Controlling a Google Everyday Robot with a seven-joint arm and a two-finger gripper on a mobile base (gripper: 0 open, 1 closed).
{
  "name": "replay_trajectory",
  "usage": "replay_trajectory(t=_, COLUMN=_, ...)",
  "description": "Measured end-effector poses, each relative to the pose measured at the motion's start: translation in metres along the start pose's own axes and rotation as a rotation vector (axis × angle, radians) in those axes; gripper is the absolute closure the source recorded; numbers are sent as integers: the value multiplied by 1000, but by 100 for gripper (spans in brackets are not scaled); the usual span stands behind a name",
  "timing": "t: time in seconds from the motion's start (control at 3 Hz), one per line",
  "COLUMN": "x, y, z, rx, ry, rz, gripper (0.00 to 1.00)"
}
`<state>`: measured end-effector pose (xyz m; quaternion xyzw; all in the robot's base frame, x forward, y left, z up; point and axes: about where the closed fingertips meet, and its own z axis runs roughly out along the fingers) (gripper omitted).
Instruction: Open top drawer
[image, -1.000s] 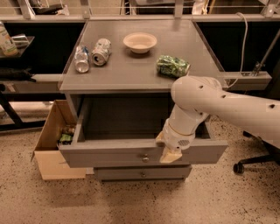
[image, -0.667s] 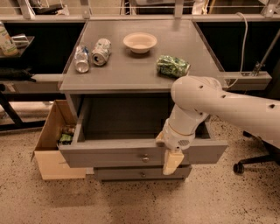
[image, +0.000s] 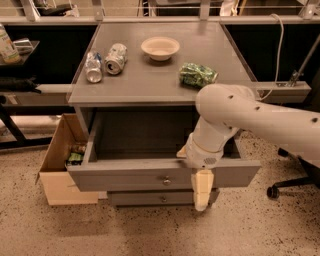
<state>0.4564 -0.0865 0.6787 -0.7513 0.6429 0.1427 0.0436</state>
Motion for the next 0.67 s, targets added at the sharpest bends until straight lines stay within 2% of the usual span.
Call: replay_trajectory(t=0.67, x=11, y=-15, z=-73, rx=178, ry=5, rz=-15, gripper=0)
